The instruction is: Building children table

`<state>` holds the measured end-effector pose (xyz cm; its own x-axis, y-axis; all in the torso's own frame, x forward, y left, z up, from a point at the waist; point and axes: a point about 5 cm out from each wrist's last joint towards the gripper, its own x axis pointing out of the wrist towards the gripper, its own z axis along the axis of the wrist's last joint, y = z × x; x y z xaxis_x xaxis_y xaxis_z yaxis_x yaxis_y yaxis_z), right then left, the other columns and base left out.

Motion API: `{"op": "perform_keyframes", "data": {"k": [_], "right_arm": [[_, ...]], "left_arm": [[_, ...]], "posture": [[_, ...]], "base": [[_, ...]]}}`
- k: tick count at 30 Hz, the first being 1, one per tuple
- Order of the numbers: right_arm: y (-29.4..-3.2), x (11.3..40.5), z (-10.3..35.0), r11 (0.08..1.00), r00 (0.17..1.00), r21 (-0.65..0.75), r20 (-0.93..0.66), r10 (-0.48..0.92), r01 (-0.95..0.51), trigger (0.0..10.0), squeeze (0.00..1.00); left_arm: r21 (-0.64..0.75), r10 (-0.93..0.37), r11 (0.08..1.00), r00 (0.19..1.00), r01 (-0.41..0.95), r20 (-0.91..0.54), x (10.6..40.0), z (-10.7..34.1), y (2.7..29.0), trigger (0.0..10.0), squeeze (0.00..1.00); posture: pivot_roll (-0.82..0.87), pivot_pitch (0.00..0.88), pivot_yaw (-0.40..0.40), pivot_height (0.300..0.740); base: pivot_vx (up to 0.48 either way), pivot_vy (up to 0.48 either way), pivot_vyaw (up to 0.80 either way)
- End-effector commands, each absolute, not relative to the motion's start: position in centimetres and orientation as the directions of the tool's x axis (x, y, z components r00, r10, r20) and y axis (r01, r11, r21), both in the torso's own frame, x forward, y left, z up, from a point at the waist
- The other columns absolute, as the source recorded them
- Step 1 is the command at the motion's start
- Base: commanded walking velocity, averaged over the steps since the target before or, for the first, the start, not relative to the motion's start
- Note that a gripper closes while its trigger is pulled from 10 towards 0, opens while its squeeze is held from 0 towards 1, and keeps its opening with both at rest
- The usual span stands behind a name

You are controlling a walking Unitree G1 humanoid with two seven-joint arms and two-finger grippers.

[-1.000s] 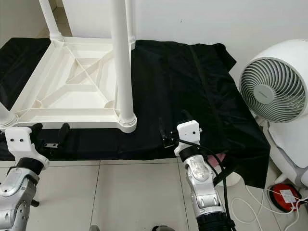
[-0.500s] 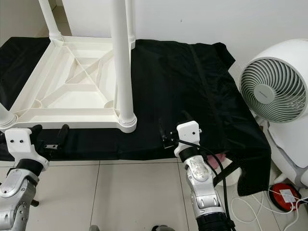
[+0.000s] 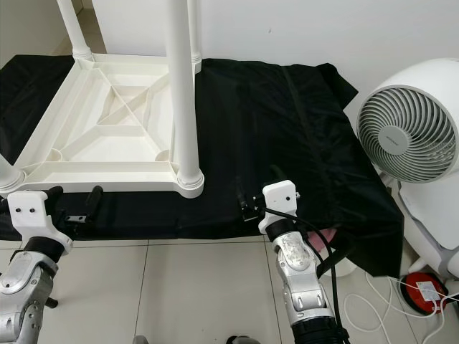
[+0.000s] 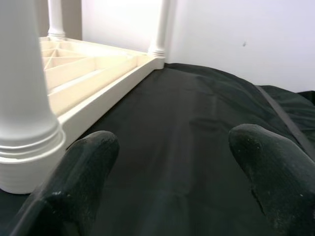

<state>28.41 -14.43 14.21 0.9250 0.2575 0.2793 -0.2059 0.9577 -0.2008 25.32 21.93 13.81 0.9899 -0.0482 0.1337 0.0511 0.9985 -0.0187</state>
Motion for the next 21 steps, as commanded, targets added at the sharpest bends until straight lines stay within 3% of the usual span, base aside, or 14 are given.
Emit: {"op": "perform_keyframes", "data": {"k": [1,13,21], "right_arm": [[-14.3,28.31,13.7,0.957,0.931,-0.202,0.258,0.257,-0.208,10.0,0.0],[-14.26,28.41,13.7,0.956,0.931,-0.203,0.257,0.259,-0.211,10.0,0.0],[-14.26,28.46,13.66,0.956,0.931,-0.204,0.256,0.259,-0.21,10.0,0.0]], "left_arm": [[-0.017,-0.029,0.999,0.993,0.031,0.111,25.11,13.44,22.33,10.0,0.0],[-0.019,-0.028,0.999,0.993,0.03,0.115,25.16,13.52,22.27,10.0,0.0],[-0.016,-0.03,0.999,0.992,0.032,0.12,25.15,13.55,22.18,10.0,0.0]], "posture": [[-0.03,0.106,-0.002,0.74],[-0.03,0.105,-0.004,0.74],[-0.03,0.103,-0.005,0.74]], "base": [[0.0,0.416,0.0],[0.0,0.378,0.0],[0.0,0.0,0.0]]}}
